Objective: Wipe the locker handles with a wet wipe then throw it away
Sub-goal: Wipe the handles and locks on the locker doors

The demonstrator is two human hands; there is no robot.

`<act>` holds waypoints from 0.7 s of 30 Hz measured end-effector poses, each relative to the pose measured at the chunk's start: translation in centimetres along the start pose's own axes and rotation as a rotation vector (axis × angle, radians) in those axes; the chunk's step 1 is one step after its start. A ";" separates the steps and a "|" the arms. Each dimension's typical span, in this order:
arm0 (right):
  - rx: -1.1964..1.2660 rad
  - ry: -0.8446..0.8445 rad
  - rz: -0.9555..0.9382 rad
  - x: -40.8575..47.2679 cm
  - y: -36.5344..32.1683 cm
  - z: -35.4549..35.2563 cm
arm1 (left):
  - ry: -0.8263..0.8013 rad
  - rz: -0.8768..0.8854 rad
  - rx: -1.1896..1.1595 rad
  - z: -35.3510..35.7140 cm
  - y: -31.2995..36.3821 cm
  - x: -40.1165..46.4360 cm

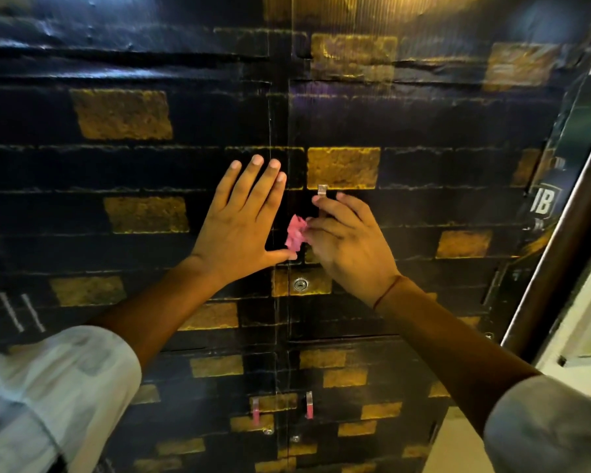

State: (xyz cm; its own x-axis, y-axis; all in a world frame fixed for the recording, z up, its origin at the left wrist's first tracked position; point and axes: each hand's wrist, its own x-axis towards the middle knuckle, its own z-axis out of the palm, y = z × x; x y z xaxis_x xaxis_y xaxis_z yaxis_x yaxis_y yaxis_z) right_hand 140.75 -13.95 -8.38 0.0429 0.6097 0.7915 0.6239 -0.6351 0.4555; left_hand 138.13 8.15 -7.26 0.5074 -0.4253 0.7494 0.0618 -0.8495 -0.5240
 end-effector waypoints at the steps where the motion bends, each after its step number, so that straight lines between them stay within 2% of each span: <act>1: 0.123 0.081 0.068 -0.1 0.3 -0.2 | -0.008 -0.001 0.001 -0.1 0.0 0.0; 4: 0.354 0.251 0.418 0.2 1.3 -1.6 | -0.027 -0.007 0.014 -0.4 0.3 0.0; 6: 0.340 0.236 0.542 0.6 2.1 -1.5 | -0.036 -0.011 0.037 -0.7 0.5 0.0; 9: 0.191 0.056 0.467 -0.1 1.6 -0.1 | -0.047 0.000 0.062 -0.8 0.9 0.1; 12: 0.092 -0.053 0.374 -1.7 0.1 0.8 | -0.062 0.003 0.081 -0.8 1.4 0.1; 14: 0.049 -0.070 0.378 -1.8 0.4 0.4 | -0.078 -0.003 0.084 -0.9 1.6 0.1; 18: 0.092 0.012 0.586 -0.7 1.5 -0.5 | -0.093 -0.010 0.068 -1.0 2.0 0.0; 21: 0.095 -0.112 0.443 -1.8 -0.7 0.0 | -0.111 -0.028 0.050 -1.2 2.3 -0.1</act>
State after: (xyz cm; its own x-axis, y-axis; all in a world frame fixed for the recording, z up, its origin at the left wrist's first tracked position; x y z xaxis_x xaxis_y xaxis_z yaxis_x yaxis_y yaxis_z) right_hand 140.27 -14.63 -10.16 0.4026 0.3401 0.8499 0.5948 -0.8029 0.0396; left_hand 137.15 5.85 -8.06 0.5970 -0.3616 0.7161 0.1192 -0.8428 -0.5249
